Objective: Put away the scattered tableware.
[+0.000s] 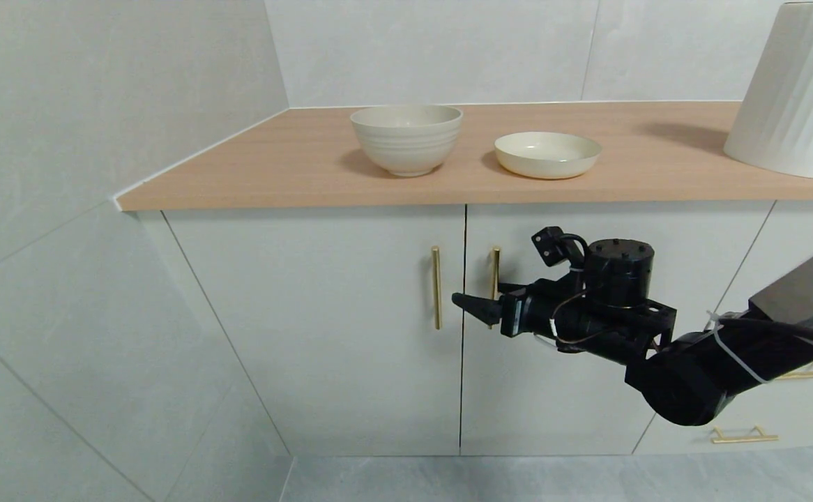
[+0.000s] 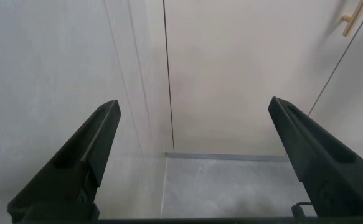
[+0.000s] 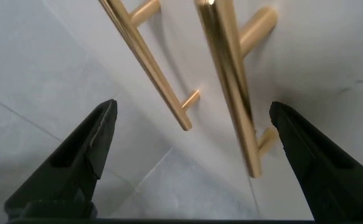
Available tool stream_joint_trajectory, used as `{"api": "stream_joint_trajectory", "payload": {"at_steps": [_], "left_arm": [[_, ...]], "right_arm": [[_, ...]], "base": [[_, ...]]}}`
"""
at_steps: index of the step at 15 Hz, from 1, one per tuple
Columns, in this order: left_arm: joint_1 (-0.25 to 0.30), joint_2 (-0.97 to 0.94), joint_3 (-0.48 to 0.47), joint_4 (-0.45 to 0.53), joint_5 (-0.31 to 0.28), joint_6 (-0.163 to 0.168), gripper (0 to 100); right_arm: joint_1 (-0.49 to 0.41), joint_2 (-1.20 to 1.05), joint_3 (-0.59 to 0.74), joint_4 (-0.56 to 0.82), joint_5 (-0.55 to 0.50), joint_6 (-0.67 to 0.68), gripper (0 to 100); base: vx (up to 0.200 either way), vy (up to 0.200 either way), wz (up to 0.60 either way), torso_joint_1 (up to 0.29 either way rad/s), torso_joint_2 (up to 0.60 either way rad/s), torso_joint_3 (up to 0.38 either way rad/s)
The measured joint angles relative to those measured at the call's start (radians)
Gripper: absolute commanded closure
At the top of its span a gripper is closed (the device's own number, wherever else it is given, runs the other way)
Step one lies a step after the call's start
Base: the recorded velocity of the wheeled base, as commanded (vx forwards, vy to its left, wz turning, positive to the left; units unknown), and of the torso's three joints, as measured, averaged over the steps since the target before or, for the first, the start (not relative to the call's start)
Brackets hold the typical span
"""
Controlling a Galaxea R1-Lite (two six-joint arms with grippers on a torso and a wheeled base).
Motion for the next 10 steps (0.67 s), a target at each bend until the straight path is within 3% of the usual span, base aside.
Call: {"api": "stream_joint_trajectory", "payload": {"at_steps": [6,10], "left_arm": [[0.000,0.000,0.000,0.000,0.000,0.000,0],[0.000,0.000,0.000,0.000,0.000,0.000,0]], "right_arm": [[0.040,0.008,0.007,-0.061,0.013,0.125,0],[0.047,-0.020,0.061,-0.065,0.107,0.157,0]], "base": [[0.000,0.000,0.00,0.000,0.00,0.000],[0.000,0.000,0.00,0.000,0.00,0.000]]}}
